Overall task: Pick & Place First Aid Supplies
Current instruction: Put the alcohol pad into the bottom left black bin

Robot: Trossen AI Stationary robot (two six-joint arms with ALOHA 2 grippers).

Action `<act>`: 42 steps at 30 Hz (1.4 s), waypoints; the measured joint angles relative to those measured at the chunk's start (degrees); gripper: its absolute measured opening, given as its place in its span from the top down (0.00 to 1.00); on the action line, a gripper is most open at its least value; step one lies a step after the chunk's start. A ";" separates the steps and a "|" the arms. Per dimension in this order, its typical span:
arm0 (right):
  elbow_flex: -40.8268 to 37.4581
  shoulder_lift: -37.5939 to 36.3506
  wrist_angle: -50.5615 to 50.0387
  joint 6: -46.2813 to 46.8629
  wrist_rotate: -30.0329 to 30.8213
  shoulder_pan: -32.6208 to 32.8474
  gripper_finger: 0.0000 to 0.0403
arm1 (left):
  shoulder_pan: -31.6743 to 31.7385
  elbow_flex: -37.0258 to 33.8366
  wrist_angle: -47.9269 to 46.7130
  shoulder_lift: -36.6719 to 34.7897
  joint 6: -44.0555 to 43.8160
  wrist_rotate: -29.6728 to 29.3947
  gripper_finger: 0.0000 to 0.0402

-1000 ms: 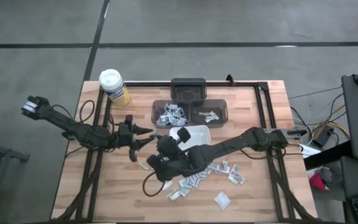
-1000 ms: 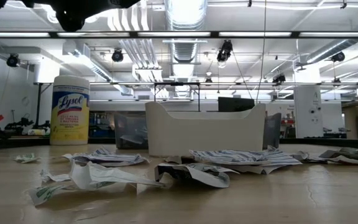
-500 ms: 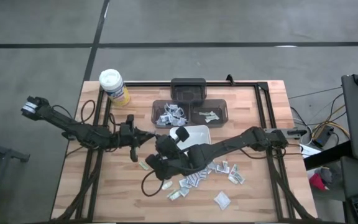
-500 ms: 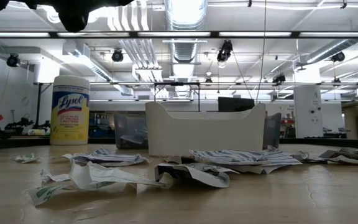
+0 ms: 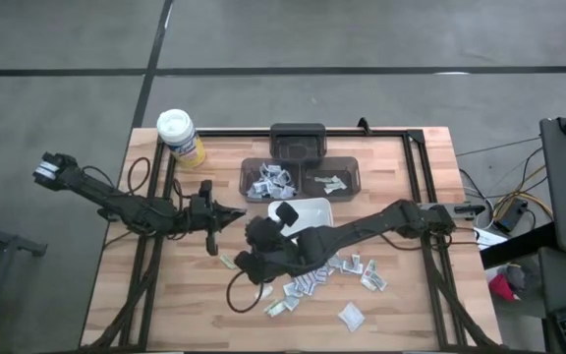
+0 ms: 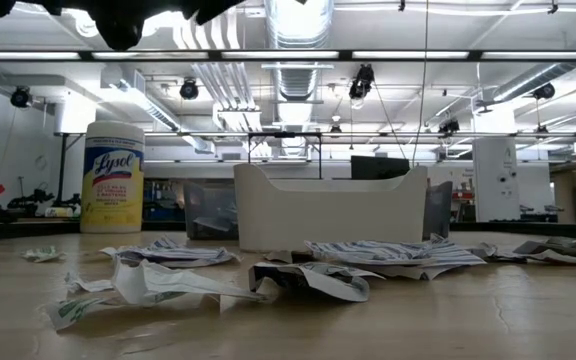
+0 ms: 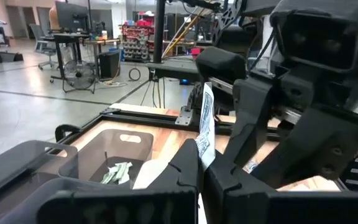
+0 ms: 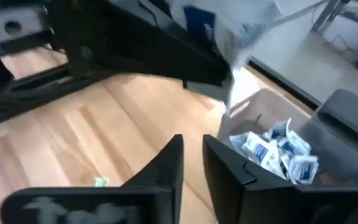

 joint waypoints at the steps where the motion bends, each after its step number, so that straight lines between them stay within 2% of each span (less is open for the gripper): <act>1: 0.00 -0.15 -1.24 0.36 -0.25 0.00 0.82 | 0.09 0.00 -0.21 0.00 0.00 0.00 1.00; 5: 0.00 -0.66 -9.29 3.12 -1.41 0.10 0.74 | 0.73 0.00 -3.40 0.00 0.48 -0.04 1.00; 8: 0.00 -1.39 -18.27 9.30 -3.44 0.41 0.71 | 1.57 0.00 -5.78 0.00 0.06 -0.07 1.00; 11: 0.00 -2.46 -27.25 15.02 -4.66 1.11 0.71 | 2.66 0.00 -7.33 0.02 -0.44 -0.05 1.00; 16: -0.05 -3.83 -36.27 16.41 -5.14 3.18 0.74 | 5.26 0.66 -9.41 0.12 -0.58 2.05 1.00; 25: -0.06 -7.98 -36.16 4.30 -4.94 4.21 0.79 | 13.98 9.25 -20.72 4.90 -0.56 8.74 1.00; 32: -2.41 -12.02 -36.14 -4.41 -4.71 2.87 0.80 | 19.41 16.45 -25.42 12.14 0.30 9.83 1.00; 36: -9.25 -17.21 -36.13 -4.65 -4.73 2.60 0.80 | 22.23 20.88 -27.65 16.95 1.66 11.60 1.00; 42: -25.31 -29.22 -32.91 -0.43 -4.73 3.23 0.83 | 26.21 26.86 -31.90 25.34 1.53 14.81 1.00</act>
